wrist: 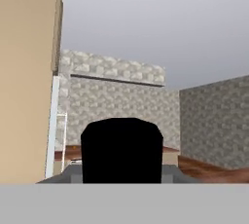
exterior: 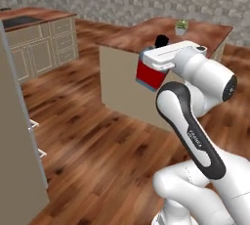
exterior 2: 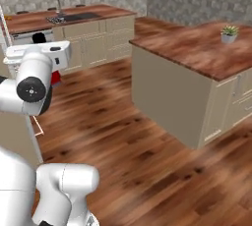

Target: Open the cabinet directly in front. Then move the liquor and the mug to the dining counter with the candle on it.

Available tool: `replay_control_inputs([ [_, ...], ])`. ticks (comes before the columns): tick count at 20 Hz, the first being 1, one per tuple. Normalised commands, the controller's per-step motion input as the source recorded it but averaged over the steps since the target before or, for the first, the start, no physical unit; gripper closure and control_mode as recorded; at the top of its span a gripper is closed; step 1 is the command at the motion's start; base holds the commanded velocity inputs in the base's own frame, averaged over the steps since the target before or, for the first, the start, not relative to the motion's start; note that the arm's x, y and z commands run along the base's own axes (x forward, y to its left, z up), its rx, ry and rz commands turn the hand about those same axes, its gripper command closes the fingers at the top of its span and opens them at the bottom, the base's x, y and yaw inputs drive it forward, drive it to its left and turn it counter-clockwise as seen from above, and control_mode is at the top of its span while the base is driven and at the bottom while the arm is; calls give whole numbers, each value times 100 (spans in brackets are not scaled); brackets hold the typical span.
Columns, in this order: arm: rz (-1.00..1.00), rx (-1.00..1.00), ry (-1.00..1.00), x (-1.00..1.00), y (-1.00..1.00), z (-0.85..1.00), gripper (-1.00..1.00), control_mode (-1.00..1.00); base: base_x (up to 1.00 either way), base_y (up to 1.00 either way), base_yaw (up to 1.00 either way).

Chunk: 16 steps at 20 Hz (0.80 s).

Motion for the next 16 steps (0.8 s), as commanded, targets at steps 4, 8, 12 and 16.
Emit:
replay_control_inputs([
  [4, 0, 0, 0, 0, 0, 0, 100, 100, 100, -100, 20],
  [8, 0, 0, 0, 0, 0, 0, 100, 100, 100, -85, 27],
  [12, 0, 0, 0, 0, 0, 0, 100, 100, 100, -46, 47],
  [16, 0, 0, 0, 0, 0, 0, 100, 100, 100, -13, 51],
])
